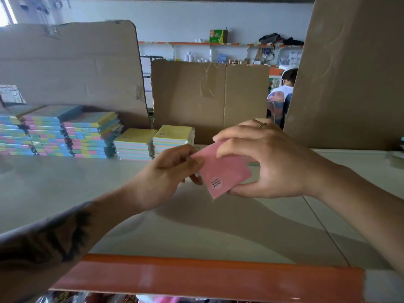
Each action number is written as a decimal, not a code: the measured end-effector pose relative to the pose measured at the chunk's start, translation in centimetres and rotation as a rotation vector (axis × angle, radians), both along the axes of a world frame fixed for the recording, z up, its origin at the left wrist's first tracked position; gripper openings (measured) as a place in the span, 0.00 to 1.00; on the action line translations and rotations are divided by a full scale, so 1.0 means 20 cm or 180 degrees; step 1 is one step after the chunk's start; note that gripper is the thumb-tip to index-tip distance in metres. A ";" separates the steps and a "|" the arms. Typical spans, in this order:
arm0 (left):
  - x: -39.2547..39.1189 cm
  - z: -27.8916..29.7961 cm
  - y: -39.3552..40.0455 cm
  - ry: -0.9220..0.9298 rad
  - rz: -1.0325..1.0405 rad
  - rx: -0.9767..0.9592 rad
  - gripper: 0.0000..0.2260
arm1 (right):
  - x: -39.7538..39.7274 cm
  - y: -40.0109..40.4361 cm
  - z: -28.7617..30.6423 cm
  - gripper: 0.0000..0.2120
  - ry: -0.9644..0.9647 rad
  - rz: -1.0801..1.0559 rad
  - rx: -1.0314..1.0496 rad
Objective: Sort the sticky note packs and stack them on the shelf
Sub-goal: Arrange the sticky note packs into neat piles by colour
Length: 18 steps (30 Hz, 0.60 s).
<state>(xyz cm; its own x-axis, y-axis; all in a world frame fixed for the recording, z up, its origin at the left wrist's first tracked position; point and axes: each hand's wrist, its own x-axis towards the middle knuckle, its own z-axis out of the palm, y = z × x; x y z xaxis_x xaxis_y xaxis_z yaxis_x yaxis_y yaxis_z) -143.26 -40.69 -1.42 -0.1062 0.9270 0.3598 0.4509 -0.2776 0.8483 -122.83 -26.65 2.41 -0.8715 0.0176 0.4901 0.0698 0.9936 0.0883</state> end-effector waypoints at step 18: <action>0.07 -0.01 -0.08 0.3039 0.0594 -0.1374 0.41 | 0.06 0.56 -0.16 0.18 -0.0268 -0.1226 -0.1755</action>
